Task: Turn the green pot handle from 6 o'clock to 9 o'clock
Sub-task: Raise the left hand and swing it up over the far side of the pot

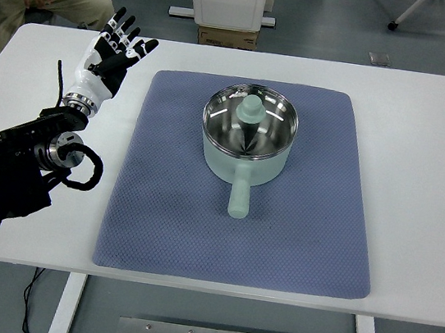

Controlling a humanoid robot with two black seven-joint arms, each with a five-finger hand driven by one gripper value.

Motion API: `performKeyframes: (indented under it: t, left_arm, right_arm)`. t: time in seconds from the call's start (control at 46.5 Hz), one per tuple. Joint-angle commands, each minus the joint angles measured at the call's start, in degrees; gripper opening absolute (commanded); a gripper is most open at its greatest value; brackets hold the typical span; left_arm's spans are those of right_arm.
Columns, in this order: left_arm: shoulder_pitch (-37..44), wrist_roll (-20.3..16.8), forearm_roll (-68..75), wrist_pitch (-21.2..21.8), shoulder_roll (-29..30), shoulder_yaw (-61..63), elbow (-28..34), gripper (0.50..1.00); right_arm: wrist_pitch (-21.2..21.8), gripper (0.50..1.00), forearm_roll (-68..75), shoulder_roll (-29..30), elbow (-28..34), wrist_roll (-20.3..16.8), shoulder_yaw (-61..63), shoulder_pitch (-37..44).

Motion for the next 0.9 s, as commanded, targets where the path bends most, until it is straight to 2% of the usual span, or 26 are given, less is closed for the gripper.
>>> performKeyframes:
  t: [0.0,0.882]
  left_arm:
    - [-0.1,0.0,0.1,-0.1,0.0,0.0,0.0,1.000]
    - [-1.4,0.0,2.3,-0.4,3.6,-0.1,-0.1,1.000]
  right_arm:
    - [0.0,1.000,0.0,0.0,0.0,0.0,-0.1,0.0]
    - [0.0,1.000,0.0,0.0,0.0,0.0,-0.1,0.0]
